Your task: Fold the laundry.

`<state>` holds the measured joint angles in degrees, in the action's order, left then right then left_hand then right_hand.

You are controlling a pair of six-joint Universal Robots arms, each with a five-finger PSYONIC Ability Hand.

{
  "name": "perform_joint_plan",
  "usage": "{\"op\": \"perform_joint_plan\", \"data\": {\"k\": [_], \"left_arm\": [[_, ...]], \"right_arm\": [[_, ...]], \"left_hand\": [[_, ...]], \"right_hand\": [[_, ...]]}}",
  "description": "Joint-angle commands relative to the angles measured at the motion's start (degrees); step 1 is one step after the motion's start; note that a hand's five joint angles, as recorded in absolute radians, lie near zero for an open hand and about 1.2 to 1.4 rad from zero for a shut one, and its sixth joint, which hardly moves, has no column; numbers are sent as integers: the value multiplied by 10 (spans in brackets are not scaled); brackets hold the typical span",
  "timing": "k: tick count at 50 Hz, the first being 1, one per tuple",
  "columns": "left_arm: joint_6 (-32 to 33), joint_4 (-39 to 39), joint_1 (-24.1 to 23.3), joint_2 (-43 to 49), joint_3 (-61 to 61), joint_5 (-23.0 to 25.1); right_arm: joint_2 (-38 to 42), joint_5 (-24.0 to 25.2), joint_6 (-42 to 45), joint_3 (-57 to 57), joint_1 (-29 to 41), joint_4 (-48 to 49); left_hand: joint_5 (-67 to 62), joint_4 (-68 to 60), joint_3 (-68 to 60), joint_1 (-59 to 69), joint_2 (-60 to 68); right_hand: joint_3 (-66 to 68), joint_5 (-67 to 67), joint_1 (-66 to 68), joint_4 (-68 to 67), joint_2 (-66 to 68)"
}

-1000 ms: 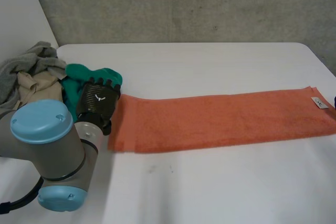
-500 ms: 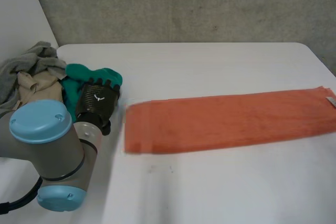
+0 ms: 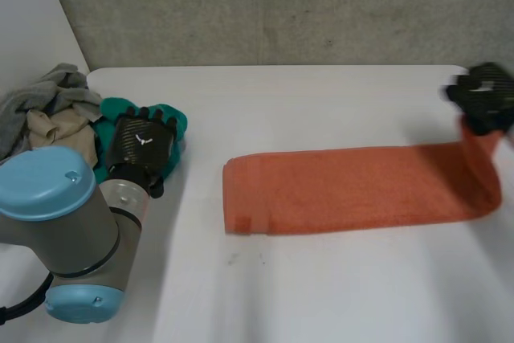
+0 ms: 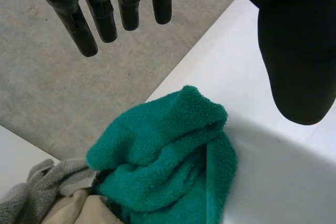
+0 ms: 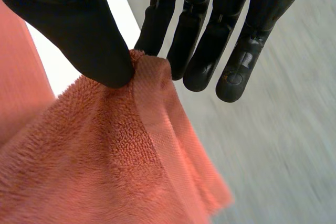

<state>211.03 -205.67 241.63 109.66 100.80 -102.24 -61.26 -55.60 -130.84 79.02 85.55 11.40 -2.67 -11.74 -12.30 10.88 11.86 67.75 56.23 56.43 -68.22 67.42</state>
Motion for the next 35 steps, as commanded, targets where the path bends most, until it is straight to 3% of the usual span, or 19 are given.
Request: {"op": "perform_joint_plan", "data": {"k": [1,10,21,22,24,25,26,35], "left_arm": [[0,0,0,-9,3,-1],[0,-2,-5,-9,-1,-1],[0,-6,-10,0,-25,1],[-1,-6,-12,0,-28,1],[-1,-7,-21,0,-38,1],[-1,-8,-26,0,-42,1],[-2,-8,-28,0,-46,1],[-43,-18,-84,22,-111,5]], "right_arm": [[0,14,0,4,185,3],[68,15,-4,-2,366,47],[127,1,-41,-19,429,52],[124,1,-42,-17,428,51],[120,-6,-49,-11,425,51],[111,-16,-66,-4,426,51],[104,-23,-78,0,426,51],[-36,-107,-342,59,267,40]], "left_hand": [[27,17,23,-9,-19],[27,17,23,-9,-19],[27,17,23,-9,-19],[27,17,23,-9,-19],[27,17,23,-9,-19],[27,17,23,-9,-19],[26,17,23,-8,-18],[23,14,19,-5,-15]], "right_hand": [[122,138,236,-118,126],[122,138,236,-118,126],[122,138,236,-118,126],[78,93,191,-73,81],[-203,-188,-90,208,-200],[-413,-398,-300,418,-410],[-482,-467,-369,486,-478],[-578,-562,-464,582,-574]]}}
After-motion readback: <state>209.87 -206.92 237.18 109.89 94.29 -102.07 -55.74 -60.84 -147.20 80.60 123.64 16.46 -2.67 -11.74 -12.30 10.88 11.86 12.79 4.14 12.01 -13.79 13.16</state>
